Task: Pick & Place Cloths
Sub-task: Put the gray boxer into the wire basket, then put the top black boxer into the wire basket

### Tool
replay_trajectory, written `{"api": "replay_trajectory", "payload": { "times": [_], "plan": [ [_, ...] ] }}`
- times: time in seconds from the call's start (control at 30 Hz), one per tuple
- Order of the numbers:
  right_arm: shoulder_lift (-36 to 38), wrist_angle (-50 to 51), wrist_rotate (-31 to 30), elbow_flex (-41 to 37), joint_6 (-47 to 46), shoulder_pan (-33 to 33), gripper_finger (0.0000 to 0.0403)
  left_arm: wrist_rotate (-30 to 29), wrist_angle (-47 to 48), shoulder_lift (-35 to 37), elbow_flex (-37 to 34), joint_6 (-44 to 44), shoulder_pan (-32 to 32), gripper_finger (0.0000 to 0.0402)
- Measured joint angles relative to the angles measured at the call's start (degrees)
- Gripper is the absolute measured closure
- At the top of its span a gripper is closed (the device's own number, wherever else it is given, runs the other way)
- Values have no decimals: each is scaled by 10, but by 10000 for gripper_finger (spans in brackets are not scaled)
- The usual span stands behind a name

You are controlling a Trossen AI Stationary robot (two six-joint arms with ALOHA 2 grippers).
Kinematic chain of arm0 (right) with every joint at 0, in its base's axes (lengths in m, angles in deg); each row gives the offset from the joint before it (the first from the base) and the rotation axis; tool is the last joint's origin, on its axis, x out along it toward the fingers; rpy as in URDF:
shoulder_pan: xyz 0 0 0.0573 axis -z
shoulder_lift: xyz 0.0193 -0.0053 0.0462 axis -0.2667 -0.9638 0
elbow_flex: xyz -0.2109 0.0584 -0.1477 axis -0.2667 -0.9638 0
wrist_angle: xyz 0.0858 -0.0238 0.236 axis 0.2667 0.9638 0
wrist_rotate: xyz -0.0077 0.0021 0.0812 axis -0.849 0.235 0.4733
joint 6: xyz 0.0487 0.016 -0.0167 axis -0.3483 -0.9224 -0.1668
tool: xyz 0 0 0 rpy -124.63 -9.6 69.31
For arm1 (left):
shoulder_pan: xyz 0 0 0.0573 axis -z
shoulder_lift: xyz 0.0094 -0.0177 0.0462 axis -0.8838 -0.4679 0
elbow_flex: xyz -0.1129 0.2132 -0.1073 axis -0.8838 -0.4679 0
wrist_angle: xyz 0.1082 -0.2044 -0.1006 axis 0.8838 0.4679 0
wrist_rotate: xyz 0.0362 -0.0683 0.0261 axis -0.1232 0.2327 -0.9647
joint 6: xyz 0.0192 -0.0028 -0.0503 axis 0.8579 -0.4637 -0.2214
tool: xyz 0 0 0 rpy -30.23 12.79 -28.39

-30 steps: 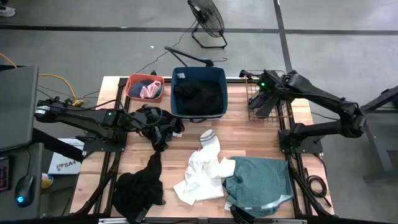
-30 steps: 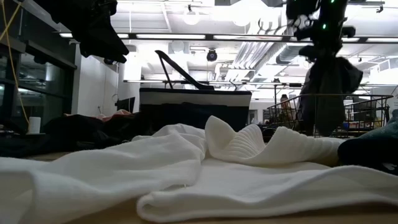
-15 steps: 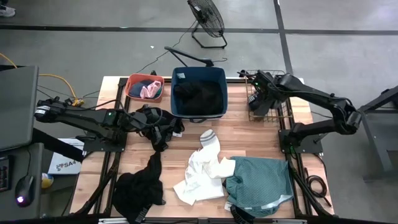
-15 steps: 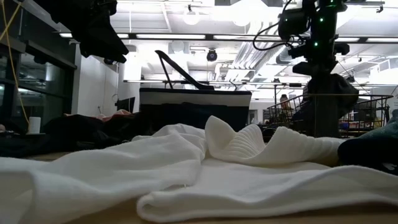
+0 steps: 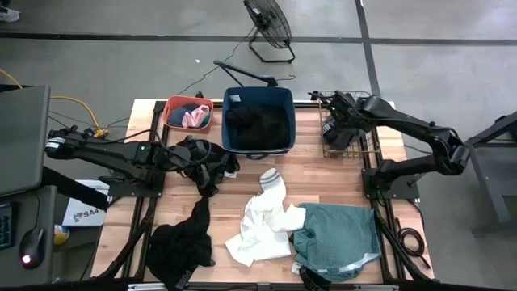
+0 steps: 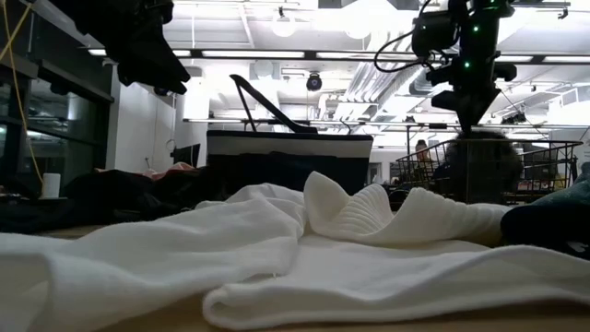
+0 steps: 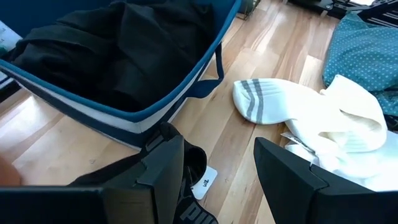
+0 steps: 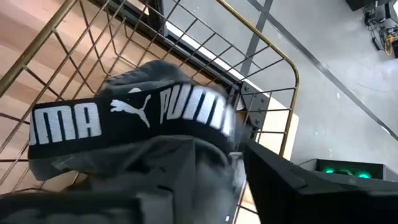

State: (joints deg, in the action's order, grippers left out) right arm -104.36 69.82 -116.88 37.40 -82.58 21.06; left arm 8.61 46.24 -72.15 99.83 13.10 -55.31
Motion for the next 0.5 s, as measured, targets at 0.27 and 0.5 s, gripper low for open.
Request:
{"api": "replay_trajectory", "payload": {
  "times": [0.27, 0.5],
  "plan": [
    [42, -14, -1, 0, 15, 0, 183, -7, 26, 0, 0, -27, 0, 211],
    [96, -17, 149, 0, 14, -19, 145, -36, 137, -5, 0, -119, 0, 211]
  ]
}}
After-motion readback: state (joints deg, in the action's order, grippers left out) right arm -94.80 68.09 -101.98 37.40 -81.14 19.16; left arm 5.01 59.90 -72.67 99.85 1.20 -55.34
